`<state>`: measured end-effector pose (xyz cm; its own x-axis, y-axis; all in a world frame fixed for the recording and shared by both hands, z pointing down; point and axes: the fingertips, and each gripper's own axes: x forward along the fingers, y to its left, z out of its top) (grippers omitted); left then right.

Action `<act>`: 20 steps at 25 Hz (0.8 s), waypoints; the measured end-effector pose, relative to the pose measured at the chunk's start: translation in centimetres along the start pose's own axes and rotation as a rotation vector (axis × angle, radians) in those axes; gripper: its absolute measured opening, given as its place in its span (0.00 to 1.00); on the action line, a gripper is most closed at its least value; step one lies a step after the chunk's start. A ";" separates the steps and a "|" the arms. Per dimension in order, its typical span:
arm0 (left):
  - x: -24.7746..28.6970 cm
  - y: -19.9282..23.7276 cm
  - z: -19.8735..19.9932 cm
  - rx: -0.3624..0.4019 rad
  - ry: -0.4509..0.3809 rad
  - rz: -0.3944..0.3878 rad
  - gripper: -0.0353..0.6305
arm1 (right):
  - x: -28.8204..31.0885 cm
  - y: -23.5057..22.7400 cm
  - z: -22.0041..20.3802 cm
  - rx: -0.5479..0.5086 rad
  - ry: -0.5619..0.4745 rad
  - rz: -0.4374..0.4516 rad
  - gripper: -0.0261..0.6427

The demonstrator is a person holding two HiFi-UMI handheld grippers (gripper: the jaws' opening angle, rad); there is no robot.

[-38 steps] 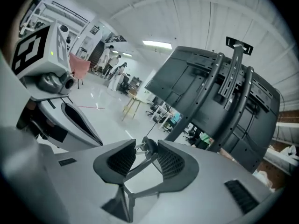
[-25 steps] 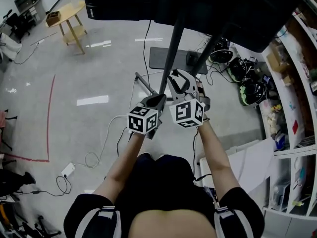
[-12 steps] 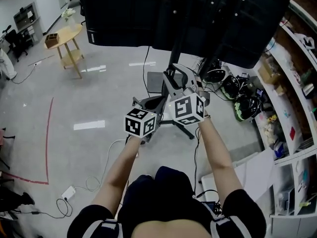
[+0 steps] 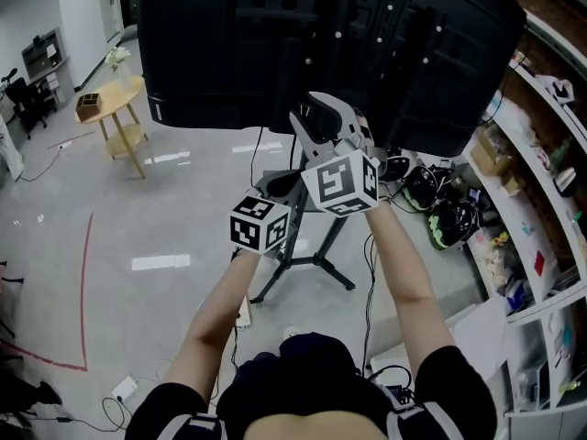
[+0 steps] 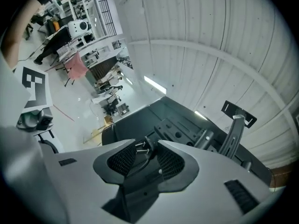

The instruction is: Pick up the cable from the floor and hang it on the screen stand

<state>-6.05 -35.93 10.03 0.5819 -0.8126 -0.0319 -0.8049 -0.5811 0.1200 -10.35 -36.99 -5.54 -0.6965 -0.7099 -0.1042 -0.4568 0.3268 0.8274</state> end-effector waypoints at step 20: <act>9.8 7.5 18.3 0.138 -0.133 0.034 0.06 | 10.9 -18.6 7.4 -0.137 -0.212 -0.109 0.27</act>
<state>-8.54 -49.09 -7.55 0.5406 -0.8255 -0.1622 -0.8377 -0.5459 -0.0136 -13.55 -46.15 -26.14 -0.7540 -0.5853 -0.2980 -0.4664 0.1577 0.8704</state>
